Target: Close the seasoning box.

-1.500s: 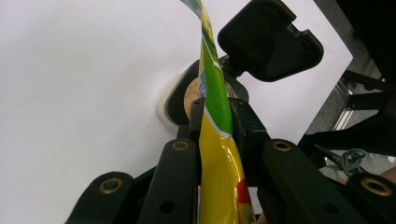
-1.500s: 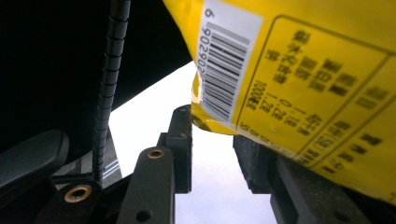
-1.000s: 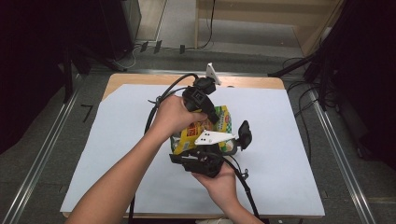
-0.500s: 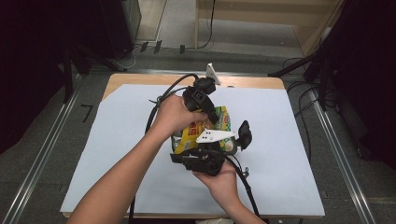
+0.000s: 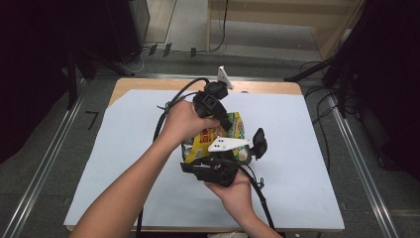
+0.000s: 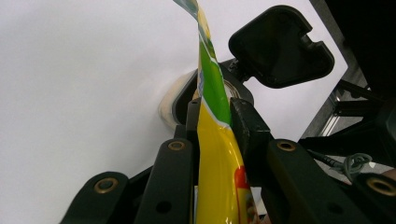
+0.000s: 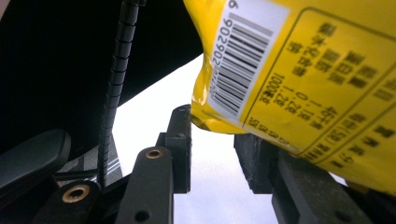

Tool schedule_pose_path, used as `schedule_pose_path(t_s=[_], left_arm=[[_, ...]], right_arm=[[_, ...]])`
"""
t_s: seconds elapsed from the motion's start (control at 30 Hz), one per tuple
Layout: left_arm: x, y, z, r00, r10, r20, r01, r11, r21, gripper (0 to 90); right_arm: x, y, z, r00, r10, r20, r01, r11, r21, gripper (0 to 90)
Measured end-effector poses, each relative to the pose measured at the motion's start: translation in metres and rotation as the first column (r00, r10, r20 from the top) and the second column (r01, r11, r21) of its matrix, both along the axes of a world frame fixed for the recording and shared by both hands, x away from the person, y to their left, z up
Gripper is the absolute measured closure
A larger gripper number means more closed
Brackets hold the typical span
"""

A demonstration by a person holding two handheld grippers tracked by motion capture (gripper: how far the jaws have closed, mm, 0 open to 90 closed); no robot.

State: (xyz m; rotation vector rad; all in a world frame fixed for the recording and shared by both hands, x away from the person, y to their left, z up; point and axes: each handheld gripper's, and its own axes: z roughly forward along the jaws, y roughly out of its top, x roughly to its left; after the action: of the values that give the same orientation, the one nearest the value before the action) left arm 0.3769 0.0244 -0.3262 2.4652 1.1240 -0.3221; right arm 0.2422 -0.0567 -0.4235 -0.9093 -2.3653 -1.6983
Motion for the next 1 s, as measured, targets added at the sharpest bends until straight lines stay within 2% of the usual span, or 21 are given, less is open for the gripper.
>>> schedule_pose_path(t_s=[0.6, 0.73, 1.0], left_arm=[[0.0015, 0.0, 0.0009, 1.0, 0.003, 0.001, -0.003, 1.0, -0.006, 77.6], [0.0004, -0.0004, 0.0012, 1.0, -0.002, 0.005, 0.002, 1.0, 0.004, 77.6], [-0.0065, -0.004, 0.0039, 0.999, -0.021, 0.04, 0.021, 0.9997, 0.013, 77.6]], right_arm=[[0.0003, -0.0016, 0.0026, 1.0, 0.001, -0.004, -0.001, 1.0, 0.007, 68.8], [0.001, -0.0007, 0.0012, 1.0, 0.006, 0.0, -0.006, 1.0, 0.005, 68.8], [0.0007, -0.0004, -0.0014, 1.0, 0.006, 0.005, -0.006, 1.0, -0.005, 69.5]])
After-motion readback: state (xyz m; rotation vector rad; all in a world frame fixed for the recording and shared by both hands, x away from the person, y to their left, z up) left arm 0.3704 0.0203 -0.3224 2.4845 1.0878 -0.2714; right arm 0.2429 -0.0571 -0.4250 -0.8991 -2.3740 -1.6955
